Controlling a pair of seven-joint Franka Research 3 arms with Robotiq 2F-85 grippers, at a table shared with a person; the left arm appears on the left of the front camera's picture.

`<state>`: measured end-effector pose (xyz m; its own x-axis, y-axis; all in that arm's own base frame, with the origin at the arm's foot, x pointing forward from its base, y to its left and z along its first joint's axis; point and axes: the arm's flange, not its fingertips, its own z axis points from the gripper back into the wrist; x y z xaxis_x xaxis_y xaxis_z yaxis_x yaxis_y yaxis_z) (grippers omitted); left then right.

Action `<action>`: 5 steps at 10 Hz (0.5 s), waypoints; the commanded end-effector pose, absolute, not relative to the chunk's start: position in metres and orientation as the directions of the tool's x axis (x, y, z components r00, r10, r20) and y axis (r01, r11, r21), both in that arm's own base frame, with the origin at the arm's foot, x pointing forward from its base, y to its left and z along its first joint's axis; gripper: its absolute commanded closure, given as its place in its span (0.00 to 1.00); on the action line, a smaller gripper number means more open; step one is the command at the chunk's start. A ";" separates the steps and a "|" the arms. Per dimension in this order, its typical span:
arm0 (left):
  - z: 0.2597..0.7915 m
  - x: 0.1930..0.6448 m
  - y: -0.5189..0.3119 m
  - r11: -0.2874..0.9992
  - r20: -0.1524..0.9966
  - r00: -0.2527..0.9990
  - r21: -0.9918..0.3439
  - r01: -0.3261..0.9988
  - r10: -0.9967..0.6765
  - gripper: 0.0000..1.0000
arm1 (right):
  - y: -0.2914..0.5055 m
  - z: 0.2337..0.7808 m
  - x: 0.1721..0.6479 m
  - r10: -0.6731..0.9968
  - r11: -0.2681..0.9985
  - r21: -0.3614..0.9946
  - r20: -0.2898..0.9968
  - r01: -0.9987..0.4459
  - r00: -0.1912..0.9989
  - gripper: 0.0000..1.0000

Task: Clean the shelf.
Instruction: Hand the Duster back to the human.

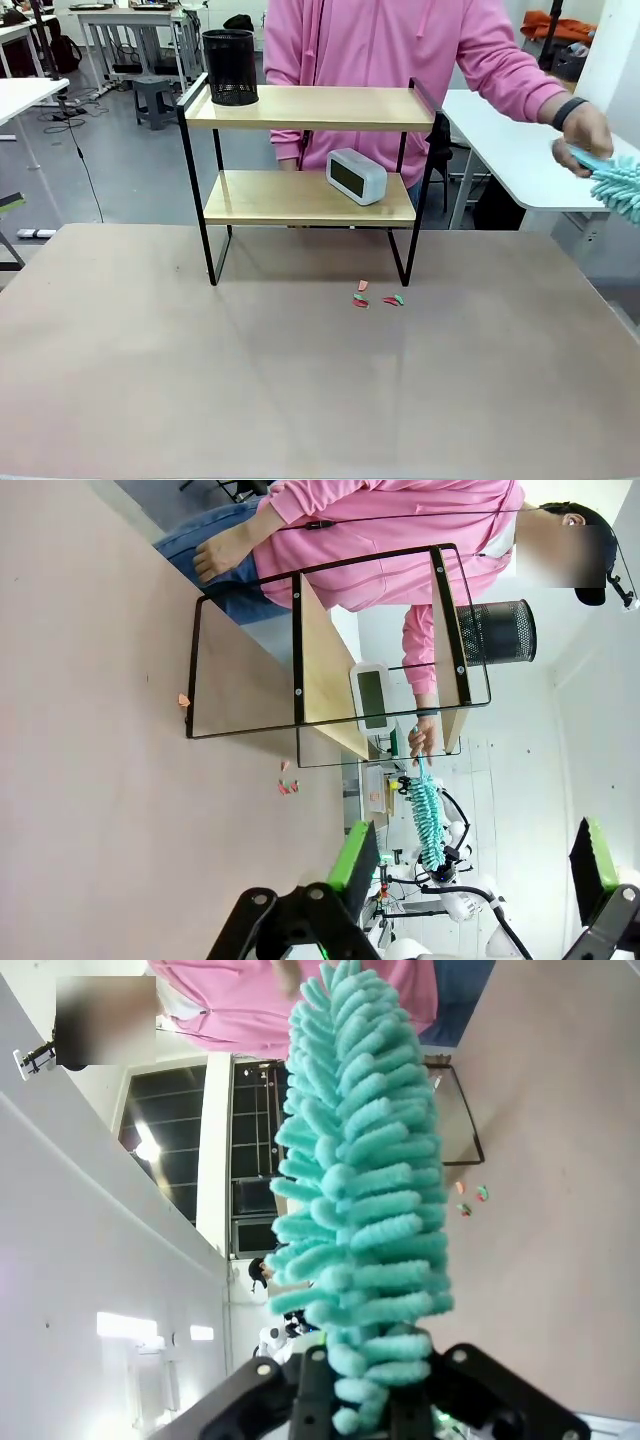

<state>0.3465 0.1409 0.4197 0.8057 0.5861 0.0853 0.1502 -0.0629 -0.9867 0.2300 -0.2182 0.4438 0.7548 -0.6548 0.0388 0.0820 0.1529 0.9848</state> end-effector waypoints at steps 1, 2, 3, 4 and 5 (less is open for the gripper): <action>0.422 0.343 0.143 -0.062 0.096 0.810 -0.985 0.161 0.578 0.00 | -0.218 0.444 0.227 -0.642 0.162 0.985 0.056 0.064 0.765 0.87; 0.422 0.343 0.143 -0.062 0.096 0.810 -0.985 0.161 0.578 0.00 | -0.218 0.444 0.227 -0.642 0.162 0.985 0.056 0.064 0.765 0.87; 0.422 0.343 0.143 -0.062 0.096 0.810 -0.985 0.161 0.578 0.00 | -0.218 0.444 0.227 -0.642 0.162 0.985 0.056 0.064 0.765 0.87; 0.422 0.343 0.143 -0.062 0.096 0.810 -0.985 0.161 0.578 0.00 | -0.218 0.444 0.227 -0.642 0.162 0.985 0.056 0.064 0.765 0.87; 0.422 0.343 0.143 -0.062 0.096 0.810 -0.985 0.161 0.578 0.00 | -0.218 0.444 0.227 -0.642 0.162 0.985 0.056 0.064 0.765 0.87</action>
<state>0.3465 0.1409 0.4197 0.8057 0.5861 0.0853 0.1502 -0.0629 -0.9867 0.2308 -0.2173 0.4438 0.7575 -0.6517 0.0387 0.0812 0.1529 0.9849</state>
